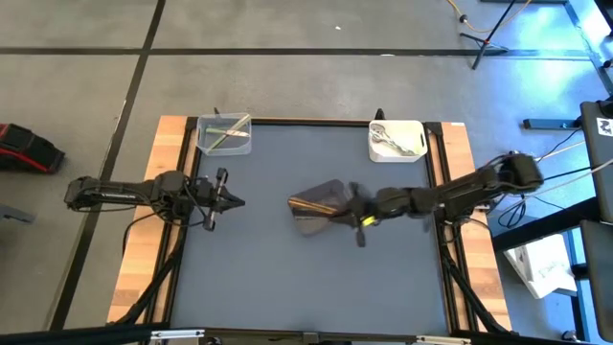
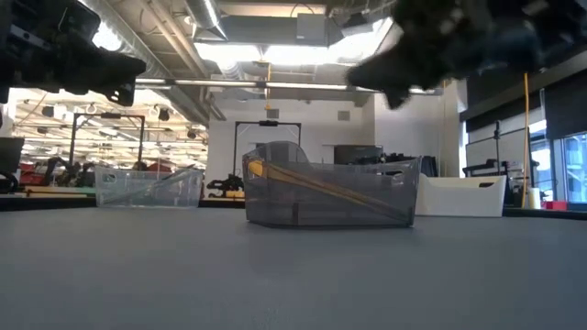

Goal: Sort silverware by color (type)
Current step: Return to Home Position

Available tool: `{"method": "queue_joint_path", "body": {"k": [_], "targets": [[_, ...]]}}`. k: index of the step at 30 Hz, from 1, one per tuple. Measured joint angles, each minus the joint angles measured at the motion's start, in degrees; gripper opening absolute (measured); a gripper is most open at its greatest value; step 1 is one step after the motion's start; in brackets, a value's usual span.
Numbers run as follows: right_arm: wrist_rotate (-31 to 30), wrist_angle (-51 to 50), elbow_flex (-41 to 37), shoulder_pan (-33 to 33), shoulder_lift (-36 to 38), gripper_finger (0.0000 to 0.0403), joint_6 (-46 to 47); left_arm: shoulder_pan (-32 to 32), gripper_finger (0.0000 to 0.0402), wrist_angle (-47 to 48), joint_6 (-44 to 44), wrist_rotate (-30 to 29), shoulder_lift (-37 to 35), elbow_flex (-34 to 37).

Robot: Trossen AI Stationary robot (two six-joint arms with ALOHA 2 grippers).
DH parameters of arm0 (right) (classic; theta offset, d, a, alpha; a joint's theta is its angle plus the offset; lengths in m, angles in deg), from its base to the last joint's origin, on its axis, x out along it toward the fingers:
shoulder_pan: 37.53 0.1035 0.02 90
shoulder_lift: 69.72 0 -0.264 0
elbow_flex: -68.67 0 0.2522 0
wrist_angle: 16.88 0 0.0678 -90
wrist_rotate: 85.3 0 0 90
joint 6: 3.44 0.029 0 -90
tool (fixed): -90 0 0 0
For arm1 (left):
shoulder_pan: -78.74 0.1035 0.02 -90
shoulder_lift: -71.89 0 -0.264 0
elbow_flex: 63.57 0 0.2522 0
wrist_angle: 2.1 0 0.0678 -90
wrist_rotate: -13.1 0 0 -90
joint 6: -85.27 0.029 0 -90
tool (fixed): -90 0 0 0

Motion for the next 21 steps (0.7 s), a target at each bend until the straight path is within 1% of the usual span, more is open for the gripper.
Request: {"method": "queue_joint_path", "body": {"k": [4,9,12,17,19,21], "targets": [[-0.10,8.79,-12.09,-2.80,9.04,0.0013,2.83,0.00,0.0008,-0.02,0.00,0.12,-0.01,0.00],[-0.16,15.89,-23.24,-6.79,18.41,0.0012,4.81,0.00,0.0008,-0.04,0.18,0.13,-0.01,0.00],[-0.24,17.17,-27.95,-9.01,23.68,0.0012,5.86,0.00,0.0008,0.01,0.00,0.14,-0.01,0.00],[-0.19,16.98,-33.03,-12.33,31.00,0.0012,7.17,0.00,0.0008,-0.62,0.02,-0.11,-0.01,1.10],[-0.15,16.67,-34.73,-13.16,33.32,0.0012,7.42,0.00,0.0008,-0.05,0.02,-1.48,0.04,1.16],[-0.27,13.32,-35.07,-13.54,36.32,0.0012,7.33,0.00,0.0008,-0.04,-0.10,-2.45,0.01,1.16]]}}
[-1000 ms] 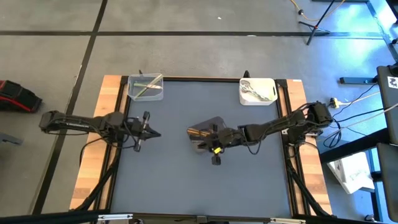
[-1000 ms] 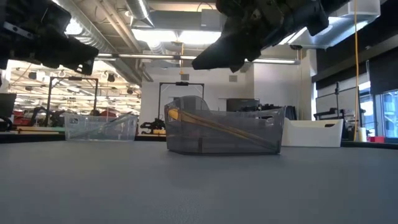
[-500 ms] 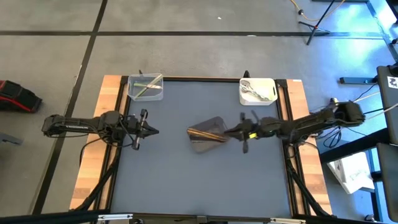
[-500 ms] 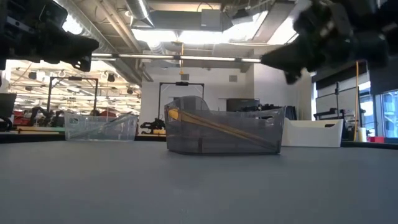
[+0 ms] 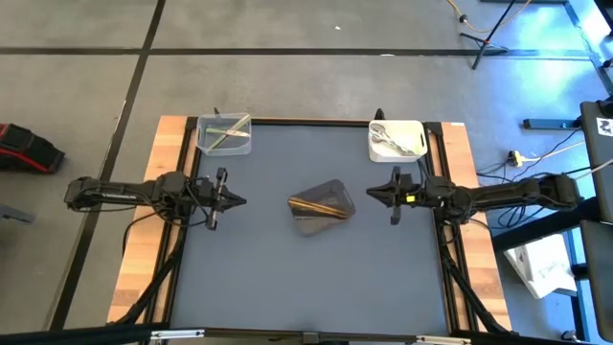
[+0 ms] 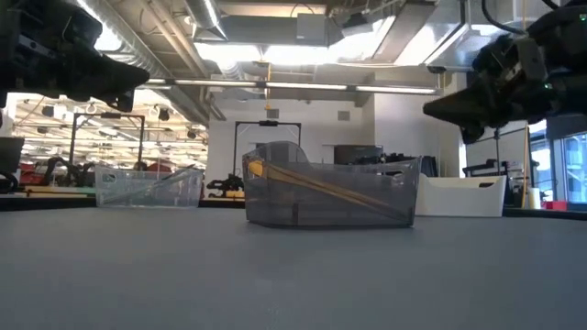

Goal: Sort silverware by color (type)
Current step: Return to Home Position

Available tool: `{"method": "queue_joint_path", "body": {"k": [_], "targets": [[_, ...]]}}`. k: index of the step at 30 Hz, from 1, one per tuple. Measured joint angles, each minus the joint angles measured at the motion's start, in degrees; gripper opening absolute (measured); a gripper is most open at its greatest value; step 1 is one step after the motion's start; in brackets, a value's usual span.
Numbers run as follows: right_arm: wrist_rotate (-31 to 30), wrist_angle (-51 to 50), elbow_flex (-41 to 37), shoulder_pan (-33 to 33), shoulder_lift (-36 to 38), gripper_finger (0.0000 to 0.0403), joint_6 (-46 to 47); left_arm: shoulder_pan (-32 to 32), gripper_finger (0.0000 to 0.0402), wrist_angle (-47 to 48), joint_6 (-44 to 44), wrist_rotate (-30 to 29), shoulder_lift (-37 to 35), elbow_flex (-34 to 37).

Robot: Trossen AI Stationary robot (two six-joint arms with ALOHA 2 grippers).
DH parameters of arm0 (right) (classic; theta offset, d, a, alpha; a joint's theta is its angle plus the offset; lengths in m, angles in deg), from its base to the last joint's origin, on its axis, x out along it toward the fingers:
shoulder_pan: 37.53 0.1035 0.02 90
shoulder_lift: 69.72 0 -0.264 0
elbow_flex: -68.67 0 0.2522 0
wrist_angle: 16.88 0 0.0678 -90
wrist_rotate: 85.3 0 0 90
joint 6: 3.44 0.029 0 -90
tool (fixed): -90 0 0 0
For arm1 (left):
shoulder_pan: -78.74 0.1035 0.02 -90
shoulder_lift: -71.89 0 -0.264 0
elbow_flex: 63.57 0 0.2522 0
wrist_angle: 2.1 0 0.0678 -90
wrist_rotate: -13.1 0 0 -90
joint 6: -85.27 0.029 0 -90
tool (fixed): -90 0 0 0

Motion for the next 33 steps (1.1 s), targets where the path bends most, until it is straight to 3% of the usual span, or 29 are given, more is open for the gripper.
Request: {"method": "queue_joint_path", "body": {"k": [6,12,18,20,25,33], "targets": [[-3.54,-12.21,0.02,-0.22,9.35,0.0012,-1.18,1.15,0.0008,1.48,-1.27,0.62,-2.12,0.00],[-8.21,-28.22,0.02,-0.20,23.21,0.0012,-1.58,3.64,0.0008,5.51,-1.85,2.44,-7.33,0.00],[-8.32,-40.83,0.04,-0.14,37.57,0.0012,-0.50,5.31,0.0008,7.36,-2.69,5.22,-11.02,-0.02],[-6.20,-40.89,0.07,-0.09,40.90,0.0012,-0.69,5.73,0.0008,7.30,-2.71,5.25,-11.02,-0.02],[0.53,-42.16,0.07,-0.07,45.09,0.0012,-3.09,6.08,0.0008,7.34,-1.12,5.23,-10.81,-0.02],[0.69,-42.24,0.07,-0.07,44.66,0.0012,-3.09,6.05,0.0008,7.67,-0.99,0.31,-10.78,0.00]]}}
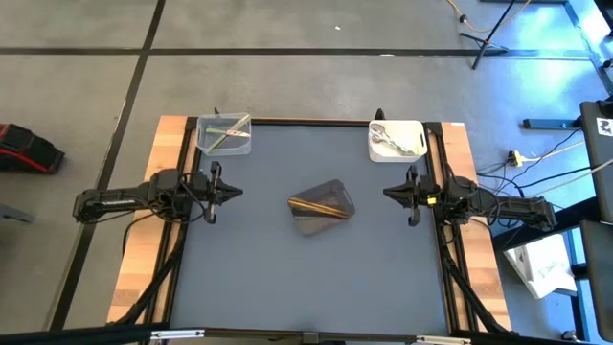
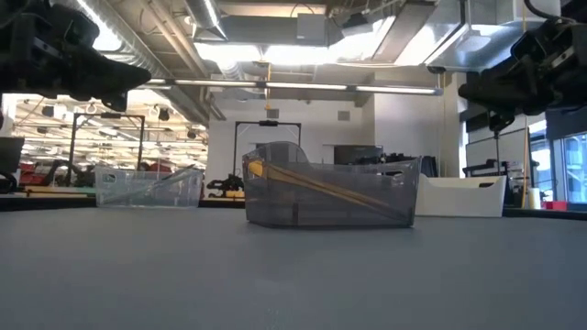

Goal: Sort silverware by color (type)
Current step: Return to Home Position

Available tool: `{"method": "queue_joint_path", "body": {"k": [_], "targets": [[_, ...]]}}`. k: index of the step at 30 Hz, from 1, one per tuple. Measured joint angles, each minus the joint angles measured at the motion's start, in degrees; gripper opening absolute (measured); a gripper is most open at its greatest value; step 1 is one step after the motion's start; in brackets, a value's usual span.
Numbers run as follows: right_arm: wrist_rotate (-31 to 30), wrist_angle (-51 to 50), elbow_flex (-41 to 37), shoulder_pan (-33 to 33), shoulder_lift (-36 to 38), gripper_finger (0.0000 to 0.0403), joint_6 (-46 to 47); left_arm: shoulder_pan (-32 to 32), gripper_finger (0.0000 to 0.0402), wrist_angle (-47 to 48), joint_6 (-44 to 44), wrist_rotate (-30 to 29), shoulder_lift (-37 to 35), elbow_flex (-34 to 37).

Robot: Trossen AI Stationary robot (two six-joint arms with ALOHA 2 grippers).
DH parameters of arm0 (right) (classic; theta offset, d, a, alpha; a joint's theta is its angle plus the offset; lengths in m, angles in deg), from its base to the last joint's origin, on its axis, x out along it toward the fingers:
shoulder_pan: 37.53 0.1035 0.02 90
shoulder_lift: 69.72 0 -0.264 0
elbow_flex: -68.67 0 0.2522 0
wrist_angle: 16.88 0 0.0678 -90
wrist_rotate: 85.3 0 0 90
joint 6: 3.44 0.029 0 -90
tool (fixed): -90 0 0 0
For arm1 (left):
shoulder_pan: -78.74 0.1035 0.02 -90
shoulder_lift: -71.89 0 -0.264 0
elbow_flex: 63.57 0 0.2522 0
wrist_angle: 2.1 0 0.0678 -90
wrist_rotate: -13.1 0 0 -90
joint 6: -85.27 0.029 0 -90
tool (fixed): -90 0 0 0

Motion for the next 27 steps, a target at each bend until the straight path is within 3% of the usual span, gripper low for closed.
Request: {"method": "queue_joint_path", "body": {"k": [27], "targets": [[-0.08,-0.04,-0.04,0.00,-0.01,0.0012,-0.01,0.00,0.0008,-0.26,0.03,-0.61,0.02,0.00]]}}
